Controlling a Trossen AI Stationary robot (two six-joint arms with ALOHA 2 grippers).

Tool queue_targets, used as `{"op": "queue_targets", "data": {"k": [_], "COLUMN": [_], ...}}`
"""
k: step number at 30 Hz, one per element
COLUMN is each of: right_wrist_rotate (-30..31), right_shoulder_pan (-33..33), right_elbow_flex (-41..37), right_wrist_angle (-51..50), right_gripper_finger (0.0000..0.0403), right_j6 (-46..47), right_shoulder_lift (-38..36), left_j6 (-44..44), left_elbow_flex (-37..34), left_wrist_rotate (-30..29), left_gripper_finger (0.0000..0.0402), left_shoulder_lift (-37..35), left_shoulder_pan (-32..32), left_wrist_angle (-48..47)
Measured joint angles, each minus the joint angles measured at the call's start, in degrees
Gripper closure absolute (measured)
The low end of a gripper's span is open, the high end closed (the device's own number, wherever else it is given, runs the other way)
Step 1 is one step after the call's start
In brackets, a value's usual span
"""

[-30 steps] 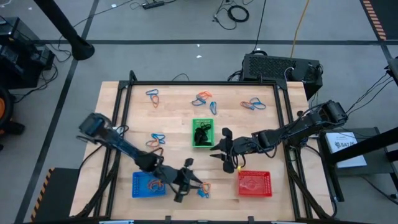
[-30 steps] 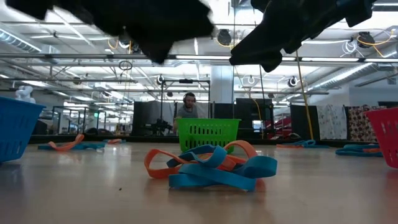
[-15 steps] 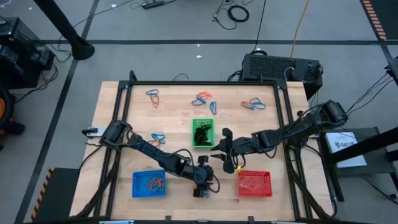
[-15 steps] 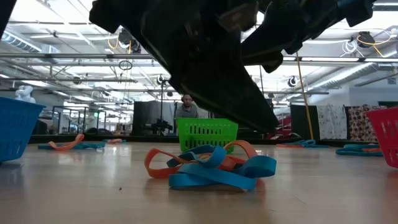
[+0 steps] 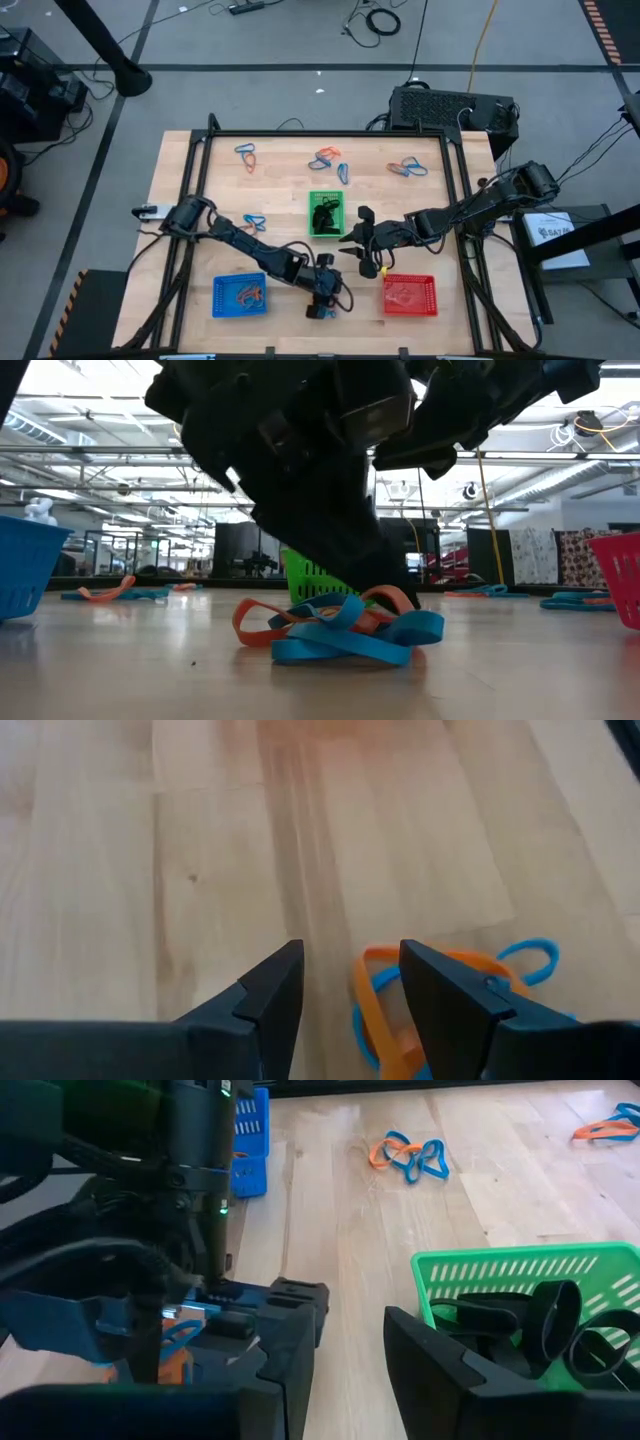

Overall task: Sort rubber bands into baskets
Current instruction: Put the orange rubber band into the blue bin

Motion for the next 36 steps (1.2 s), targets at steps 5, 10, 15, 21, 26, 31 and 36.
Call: {"op": "queue_targets", "data": {"k": [5, 10, 15, 21, 26, 31, 36], "right_wrist_rotate": [0.0, 0.0, 0.0, 0.0, 0.0, 0.0, 0.0], "right_shoulder_pan": [0.0, 0.0, 0.0, 0.0, 0.0, 0.0, 0.0], "right_elbow_flex": [0.0, 0.0, 0.0, 0.0, 0.0, 0.0, 0.0], "right_wrist_angle": [0.0, 0.0, 0.0, 0.0, -0.1, -0.1, -0.1], "right_gripper_finger": [0.0289, 0.0289, 0.0289, 0.0289, 0.0289, 0.0289, 0.0289], "right_j6": [0.0, 0.0, 0.0, 0.0, 0.0, 0.0, 0.0], "right_shoulder_lift": [0.0, 0.0, 0.0, 0.0, 0.0, 0.0, 0.0], "left_j6": [-0.1, -0.1, -0.1, -0.1, -0.1, 0.0, 2.3], "left_elbow_flex": [0.0, 0.0, 0.0, 0.0, 0.0, 0.0, 0.0], "left_wrist_rotate": [0.0, 0.0, 0.0, 0.7, 2.7, 3.0, 3.5], "left_gripper_finger": [0.0228, 0.0228, 0.0228, 0.0228, 0.0247, 0.0299, 0.0376], "left_shoulder_lift": [0.0, 0.0, 0.0, 0.0, 0.0, 0.0, 0.0], "left_shoulder_pan": [0.4, 1.0, 1.4, 1.4, 1.4, 1.3, 1.3], "left_wrist_angle": [-1.6, -1.4, -1.5, -3.1, -3.5, -3.5, -2.6]}}
